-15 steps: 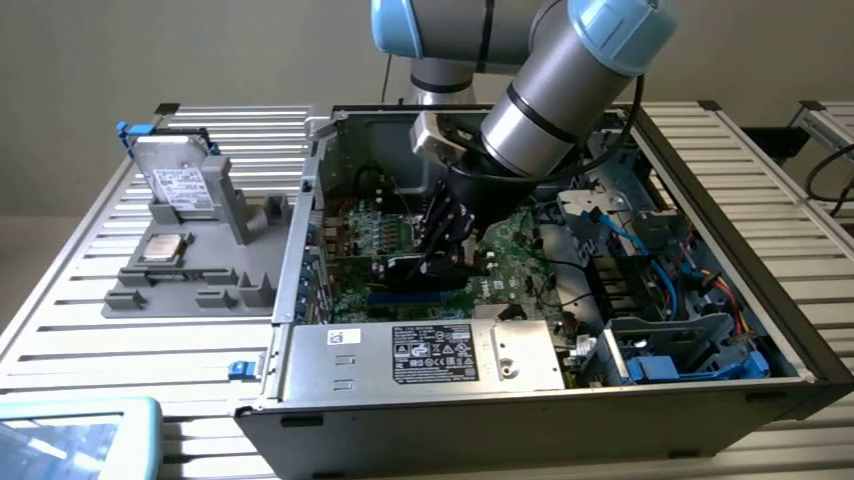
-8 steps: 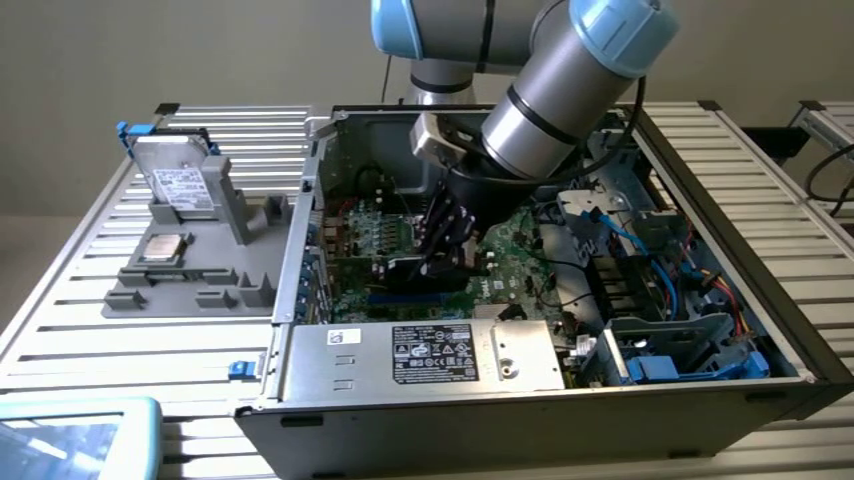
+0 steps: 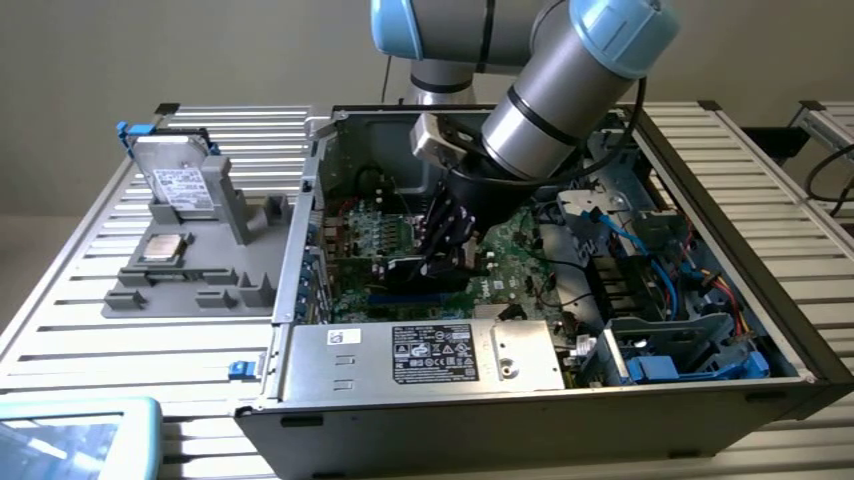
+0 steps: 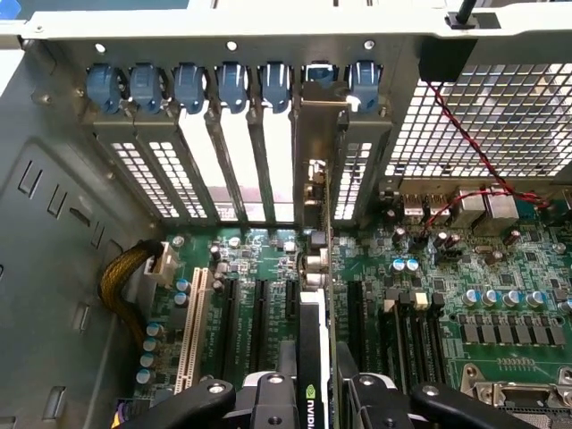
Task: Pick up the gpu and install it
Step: 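Insert the gpu into the slot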
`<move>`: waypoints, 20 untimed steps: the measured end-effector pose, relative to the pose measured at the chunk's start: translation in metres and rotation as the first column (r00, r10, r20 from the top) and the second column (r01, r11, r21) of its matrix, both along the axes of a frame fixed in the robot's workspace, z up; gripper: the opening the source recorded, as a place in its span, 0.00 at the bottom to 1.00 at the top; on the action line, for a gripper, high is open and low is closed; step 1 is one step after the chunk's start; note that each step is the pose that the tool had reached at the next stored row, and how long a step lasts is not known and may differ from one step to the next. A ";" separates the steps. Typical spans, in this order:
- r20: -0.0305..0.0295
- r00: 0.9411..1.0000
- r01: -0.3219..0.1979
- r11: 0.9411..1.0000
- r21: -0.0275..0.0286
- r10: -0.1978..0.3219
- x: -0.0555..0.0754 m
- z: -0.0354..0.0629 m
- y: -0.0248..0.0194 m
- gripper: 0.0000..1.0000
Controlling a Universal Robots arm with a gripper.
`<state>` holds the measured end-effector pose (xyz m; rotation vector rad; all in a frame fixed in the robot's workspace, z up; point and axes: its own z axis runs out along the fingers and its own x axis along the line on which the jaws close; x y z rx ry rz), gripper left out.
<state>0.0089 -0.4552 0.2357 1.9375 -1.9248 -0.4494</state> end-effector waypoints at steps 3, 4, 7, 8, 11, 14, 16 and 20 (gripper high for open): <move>0.000 1.000 0.000 1.000 0.002 0.000 0.000 0.0000 -0.0010 0.27; 0.000 1.000 0.000 1.000 0.004 0.000 0.000 0.0001 -0.0020 0.27; 0.000 1.000 0.000 1.000 0.005 0.000 0.001 0.0000 -0.0025 0.27; 0.000 1.000 0.000 1.000 0.005 0.000 0.002 0.0002 -0.0029 0.27; 0.000 1.000 0.000 1.000 0.006 0.000 0.004 0.0000 -0.0027 0.27; 0.000 1.000 0.003 1.000 0.006 -0.003 0.004 0.0000 -0.0026 0.27; 0.000 1.000 0.006 1.000 0.006 -0.006 0.004 0.0000 -0.0015 0.27; 0.000 1.000 0.012 1.000 0.006 -0.012 0.003 -0.0001 -0.0002 0.27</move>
